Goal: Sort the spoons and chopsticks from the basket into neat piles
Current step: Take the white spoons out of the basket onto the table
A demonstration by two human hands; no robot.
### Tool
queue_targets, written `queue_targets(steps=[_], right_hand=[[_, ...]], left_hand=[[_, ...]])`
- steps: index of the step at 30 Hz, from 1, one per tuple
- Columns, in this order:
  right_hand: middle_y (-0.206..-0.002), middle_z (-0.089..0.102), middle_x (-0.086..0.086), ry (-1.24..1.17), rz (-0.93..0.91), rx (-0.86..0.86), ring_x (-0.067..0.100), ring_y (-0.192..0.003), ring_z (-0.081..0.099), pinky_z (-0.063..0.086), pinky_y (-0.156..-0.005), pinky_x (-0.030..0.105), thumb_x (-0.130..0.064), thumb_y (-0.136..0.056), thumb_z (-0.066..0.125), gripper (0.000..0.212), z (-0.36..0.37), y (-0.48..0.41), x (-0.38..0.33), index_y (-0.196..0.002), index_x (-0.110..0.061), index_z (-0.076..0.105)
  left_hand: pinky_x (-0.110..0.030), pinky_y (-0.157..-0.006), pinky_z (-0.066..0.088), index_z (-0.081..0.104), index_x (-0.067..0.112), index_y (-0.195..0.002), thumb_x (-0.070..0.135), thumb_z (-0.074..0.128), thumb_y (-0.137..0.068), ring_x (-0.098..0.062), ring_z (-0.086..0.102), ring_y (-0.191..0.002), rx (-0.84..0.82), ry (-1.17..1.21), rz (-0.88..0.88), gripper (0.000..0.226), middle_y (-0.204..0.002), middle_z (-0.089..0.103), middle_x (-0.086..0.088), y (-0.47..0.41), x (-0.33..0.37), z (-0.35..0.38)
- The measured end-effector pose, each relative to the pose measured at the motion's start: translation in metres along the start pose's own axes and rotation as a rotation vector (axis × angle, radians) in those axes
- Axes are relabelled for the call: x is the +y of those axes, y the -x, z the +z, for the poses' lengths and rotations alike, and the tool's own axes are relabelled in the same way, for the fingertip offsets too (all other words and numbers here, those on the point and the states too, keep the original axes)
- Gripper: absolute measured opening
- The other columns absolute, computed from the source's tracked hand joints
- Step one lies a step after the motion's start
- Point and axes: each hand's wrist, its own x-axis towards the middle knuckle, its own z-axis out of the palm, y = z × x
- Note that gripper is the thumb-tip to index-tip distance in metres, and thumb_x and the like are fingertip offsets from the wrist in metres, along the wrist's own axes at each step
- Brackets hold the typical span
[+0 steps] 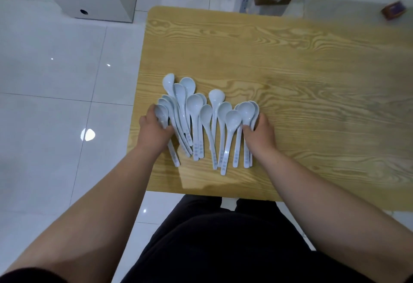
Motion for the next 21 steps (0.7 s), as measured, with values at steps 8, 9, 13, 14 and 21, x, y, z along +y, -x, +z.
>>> queue_targets(steps=[8,9,13,14,21], right_hand=[[-0.144,0.042,0.01,0.11,-0.015,-0.019,0.027,-0.127,0.049,0.046,-0.103,0.042,-0.041,-0.093,0.061,0.066,-0.01,0.002,-0.006,-0.152,-0.026,0.035],[-0.145,0.041,0.009,0.105,-0.018,-0.016,0.027,-0.129,0.049,0.046,-0.103,0.041,-0.04,-0.093,0.062,0.068,-0.013,0.003,-0.006,-0.153,-0.027,0.033],[-0.112,0.064,-0.006,0.009,-0.081,-0.126,0.017,-0.102,0.066,0.052,-0.073,0.029,-0.03,-0.09,0.063,0.051,-0.014,0.006,-0.003,-0.138,-0.029,0.046],[-0.109,0.065,-0.008,0.002,-0.088,-0.15,0.015,-0.099,0.066,0.049,-0.068,0.026,-0.028,-0.09,0.063,0.053,-0.016,0.008,-0.003,-0.139,-0.029,0.045],[-0.155,0.043,0.002,0.21,-0.085,-0.198,0.021,-0.139,0.043,0.04,-0.109,0.036,-0.037,-0.092,0.059,0.067,-0.065,0.028,0.01,-0.154,-0.026,0.036]], left_hand=[[-0.032,-0.087,0.043,0.029,0.028,-0.151,0.017,0.067,-0.082,-0.013,0.046,-0.103,-0.008,0.003,0.057,0.08,-0.126,0.036,0.0,0.012,-0.004,0.002],[-0.03,-0.087,0.041,0.03,0.024,-0.152,0.016,0.067,-0.083,-0.011,0.042,-0.102,-0.021,-0.024,0.056,0.079,-0.128,0.037,-0.002,0.014,-0.006,0.004],[-0.026,-0.089,0.04,0.039,0.019,-0.151,0.017,0.066,-0.088,-0.008,0.046,-0.101,-0.1,-0.11,0.061,0.068,-0.143,0.034,-0.007,0.019,-0.01,0.006],[-0.026,-0.09,0.04,0.038,0.02,-0.151,0.017,0.065,-0.088,-0.01,0.048,-0.102,-0.107,-0.115,0.055,0.068,-0.144,0.033,-0.007,0.02,-0.009,0.006],[-0.04,-0.094,0.05,0.044,0.021,-0.148,0.022,0.064,-0.088,-0.018,0.057,-0.111,-0.001,-0.116,0.193,0.063,-0.128,0.054,-0.003,0.036,0.003,-0.001]])
